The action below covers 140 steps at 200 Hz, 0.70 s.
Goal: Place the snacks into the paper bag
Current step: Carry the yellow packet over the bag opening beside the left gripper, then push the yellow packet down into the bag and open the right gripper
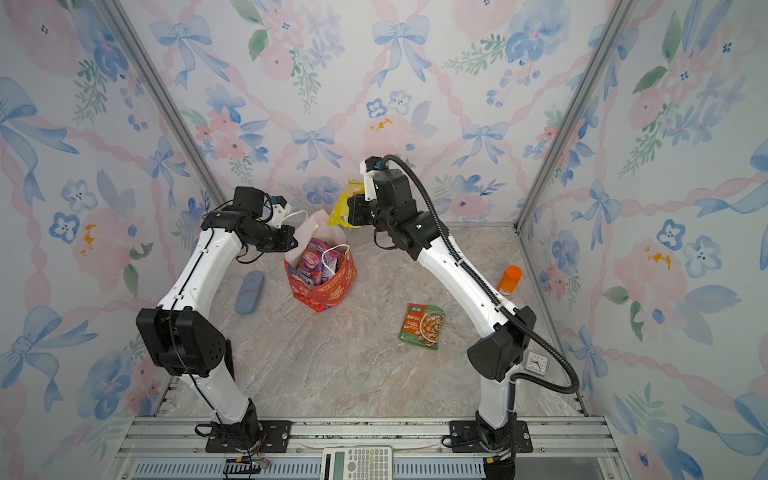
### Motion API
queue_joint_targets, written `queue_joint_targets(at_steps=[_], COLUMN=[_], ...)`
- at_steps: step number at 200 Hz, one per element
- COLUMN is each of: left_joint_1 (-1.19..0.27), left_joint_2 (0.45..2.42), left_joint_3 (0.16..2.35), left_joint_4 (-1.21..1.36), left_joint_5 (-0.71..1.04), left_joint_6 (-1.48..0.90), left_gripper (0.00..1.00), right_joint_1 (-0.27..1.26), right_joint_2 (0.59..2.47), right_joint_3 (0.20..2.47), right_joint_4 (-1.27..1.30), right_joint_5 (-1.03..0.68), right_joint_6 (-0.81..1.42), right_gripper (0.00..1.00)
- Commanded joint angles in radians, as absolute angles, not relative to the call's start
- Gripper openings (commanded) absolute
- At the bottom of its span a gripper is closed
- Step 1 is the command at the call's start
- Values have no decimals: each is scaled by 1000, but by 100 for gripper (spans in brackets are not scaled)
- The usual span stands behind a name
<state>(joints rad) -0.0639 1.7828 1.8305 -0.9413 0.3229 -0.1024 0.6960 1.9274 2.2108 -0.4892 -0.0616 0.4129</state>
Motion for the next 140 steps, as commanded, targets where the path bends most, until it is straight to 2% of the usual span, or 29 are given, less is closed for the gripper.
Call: queue_joint_targets(at_steps=[1,28,83,140], left_joint_1=[-55,-49,-46,-45], left_joint_2=[1758,1758,1753,1746], left_joint_3=[1813,1813,1813,1813], left_joint_4=[-979,-978,-979,-979], left_joint_5=[313,314,322,325], left_joint_6=[-106,-105,-106,-107], left_gripper=[0,0,0,0], right_joint_1=[747,791,815,812], right_joint_2=[1990,2016,1970,2034], right_joint_3=[2328,2331,2136,2178], right_joint_4=[-581,-607,-497,-504], right_joint_5=[-107,-129,-142,-140], right_joint_6=[383,393,462,467], right_gripper=[8,8,8,8])
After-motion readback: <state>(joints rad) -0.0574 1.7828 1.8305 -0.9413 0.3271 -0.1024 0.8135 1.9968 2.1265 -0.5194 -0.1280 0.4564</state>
